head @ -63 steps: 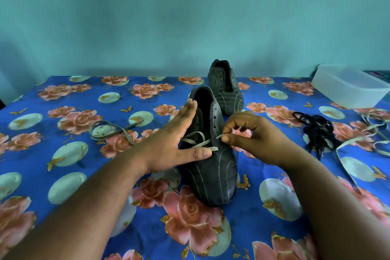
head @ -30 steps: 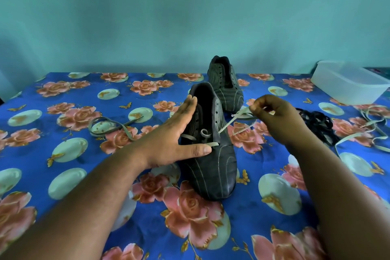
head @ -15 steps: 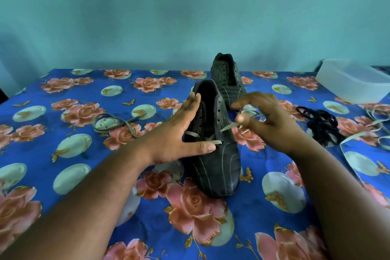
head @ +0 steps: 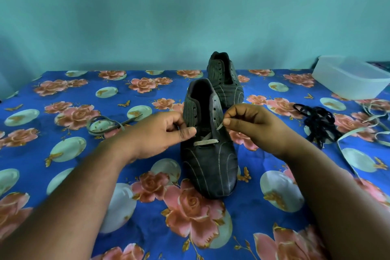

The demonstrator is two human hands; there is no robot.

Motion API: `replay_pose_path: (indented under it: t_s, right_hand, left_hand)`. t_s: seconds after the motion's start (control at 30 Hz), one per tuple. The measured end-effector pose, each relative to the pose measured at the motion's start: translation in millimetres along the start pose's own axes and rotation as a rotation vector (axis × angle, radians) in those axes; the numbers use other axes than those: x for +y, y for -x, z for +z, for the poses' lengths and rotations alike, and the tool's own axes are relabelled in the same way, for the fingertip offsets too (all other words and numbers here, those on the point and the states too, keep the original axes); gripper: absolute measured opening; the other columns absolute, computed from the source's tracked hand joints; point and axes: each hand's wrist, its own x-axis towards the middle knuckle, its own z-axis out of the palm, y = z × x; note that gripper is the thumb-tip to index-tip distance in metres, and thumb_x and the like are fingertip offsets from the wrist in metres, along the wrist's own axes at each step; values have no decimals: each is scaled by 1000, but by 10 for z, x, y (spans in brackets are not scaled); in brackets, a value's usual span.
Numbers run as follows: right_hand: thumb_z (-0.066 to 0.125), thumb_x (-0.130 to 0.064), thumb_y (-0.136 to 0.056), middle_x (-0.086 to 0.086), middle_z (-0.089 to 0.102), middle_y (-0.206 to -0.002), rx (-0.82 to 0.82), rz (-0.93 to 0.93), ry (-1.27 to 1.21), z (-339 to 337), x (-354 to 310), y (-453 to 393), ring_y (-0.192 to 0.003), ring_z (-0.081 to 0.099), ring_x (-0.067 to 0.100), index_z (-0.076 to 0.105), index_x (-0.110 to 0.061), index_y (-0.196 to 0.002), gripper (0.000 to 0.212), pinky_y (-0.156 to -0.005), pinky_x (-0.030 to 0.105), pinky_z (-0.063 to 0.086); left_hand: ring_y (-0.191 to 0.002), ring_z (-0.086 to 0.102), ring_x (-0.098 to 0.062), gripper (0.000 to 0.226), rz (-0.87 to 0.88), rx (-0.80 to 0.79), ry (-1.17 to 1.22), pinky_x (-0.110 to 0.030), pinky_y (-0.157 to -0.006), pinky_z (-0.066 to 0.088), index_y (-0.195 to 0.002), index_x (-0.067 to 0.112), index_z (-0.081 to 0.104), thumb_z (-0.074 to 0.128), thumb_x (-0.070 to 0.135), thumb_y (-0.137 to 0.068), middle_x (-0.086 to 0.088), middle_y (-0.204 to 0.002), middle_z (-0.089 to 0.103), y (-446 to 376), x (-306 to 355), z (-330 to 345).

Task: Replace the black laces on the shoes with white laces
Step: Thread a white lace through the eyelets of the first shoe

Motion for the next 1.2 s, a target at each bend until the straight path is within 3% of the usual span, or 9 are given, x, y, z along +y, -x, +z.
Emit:
replay_pose_path:
  t_s: [0.03,0.13,0.47,0.63,0.87,0.97,1.0,1.03,1.2]
  right_hand:
    - [62,-14,-101,5,58,-64,12,12,-15,5,-1,-7,-50,45,16,64,-10,-89,13,-51,40,29]
    - [60,-12,-102,2,64,-70,29,45,-43,-6,-7,-5,-57,50,21,63,-9,-86,16,-56,45,30]
    - [67,-19,-96,18,50,-60,41,66,-5,-62,-39,16,-48,50,15,67,-10,-85,14,-55,33,37]
    - [74,-27,-86,11,49,-58,95,79,8,-66,-51,25,-44,47,9,70,-4,-89,24,-52,29,33]
    - [72,-29,-91,29,53,-67,135,70,44,-147,18,3,-54,50,23,72,-3,-87,26,-56,33,43]
    - [65,-46,-87,21,61,-69,194,74,77,-223,-14,28,-61,53,24,71,7,-91,53,-60,27,47]
    - [63,-51,-87,20,64,-72,255,74,103,-256,-23,28,-63,55,23,74,2,-93,54,-63,27,48]
    - [61,-53,-89,18,66,-74,333,76,143,-305,-26,28,-64,56,21,76,-6,-91,49,-65,27,48]
    - [62,-45,-99,10,59,-63,563,173,484,-476,165,-17,-46,43,12,72,-21,-81,32,-54,27,37]
  left_hand:
    - [-62,58,7,32,22,-13,28,-15,-62,41,-92,10,66,64,42,-93,7,-75,71,-6,-7,19]
    - [-56,48,6,22,67,-24,84,-7,-58,37,-89,1,64,63,21,-99,19,-60,57,-30,-48,1]
    - [-71,54,12,28,116,-21,68,-6,-71,40,-91,-3,67,67,25,-93,-4,-69,59,-29,-101,-122]
    - [-77,58,-30,24,137,48,-14,-40,-74,49,-81,18,75,74,42,-83,-15,-82,67,-32,-119,-124]
    - [-64,50,9,25,86,18,79,-4,-66,37,-73,14,65,66,17,-98,20,-62,54,-57,-103,-69]
    - [-66,27,10,27,66,82,45,-5,-63,37,-75,14,65,66,30,-97,20,-72,69,-44,-85,-79]
    - [-96,16,10,28,61,127,6,-5,-67,38,-76,18,66,65,38,-95,24,-86,71,-48,-95,-81]
    - [-118,44,6,29,53,191,-51,-9,-75,42,-78,23,66,64,48,-92,24,-96,72,-67,-116,-71]
    - [-77,65,-14,61,-32,390,-227,-45,-71,55,-93,34,59,54,90,-70,7,-82,65,-94,-145,-9]
